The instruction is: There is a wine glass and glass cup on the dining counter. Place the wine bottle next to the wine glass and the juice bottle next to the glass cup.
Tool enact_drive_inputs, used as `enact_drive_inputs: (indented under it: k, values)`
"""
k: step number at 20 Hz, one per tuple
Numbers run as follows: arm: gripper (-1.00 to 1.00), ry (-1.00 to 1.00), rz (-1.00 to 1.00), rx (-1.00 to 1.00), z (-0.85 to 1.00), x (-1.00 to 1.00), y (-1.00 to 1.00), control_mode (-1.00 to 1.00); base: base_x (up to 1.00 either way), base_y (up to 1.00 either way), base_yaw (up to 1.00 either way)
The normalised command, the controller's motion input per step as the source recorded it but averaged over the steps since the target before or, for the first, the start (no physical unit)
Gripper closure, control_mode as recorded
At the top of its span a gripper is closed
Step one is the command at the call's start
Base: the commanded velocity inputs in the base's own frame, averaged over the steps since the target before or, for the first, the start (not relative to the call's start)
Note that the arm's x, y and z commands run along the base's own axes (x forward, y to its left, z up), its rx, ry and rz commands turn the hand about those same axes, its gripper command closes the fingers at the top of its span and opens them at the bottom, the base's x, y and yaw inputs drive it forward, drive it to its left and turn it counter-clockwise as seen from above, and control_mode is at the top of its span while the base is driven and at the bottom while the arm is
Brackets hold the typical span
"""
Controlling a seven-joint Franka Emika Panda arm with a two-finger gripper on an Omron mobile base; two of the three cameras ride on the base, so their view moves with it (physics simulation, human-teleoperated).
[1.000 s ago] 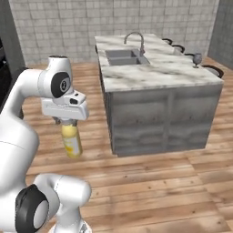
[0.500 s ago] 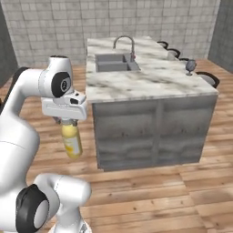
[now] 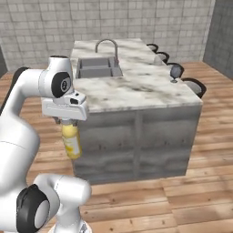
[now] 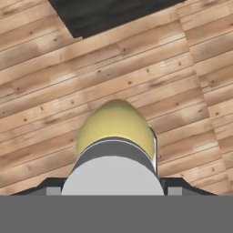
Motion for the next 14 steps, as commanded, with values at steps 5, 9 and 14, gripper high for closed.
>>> enact_drive_inputs:
  k: [5, 9, 14]
  values:
    - [1.00, 0.00, 0.00, 0.00, 0.00, 0.00, 0.00, 1.00, 0.74, -0.52, 0.01]
    - [1.00, 0.00, 0.00, 0.00, 0.00, 0.00, 0.00, 1.00, 0.73, -0.52, 0.01]
    - [1.00, 0.00, 0.00, 0.00, 0.00, 0.00, 0.00, 1.00, 0.72, -0.51, 0.02]
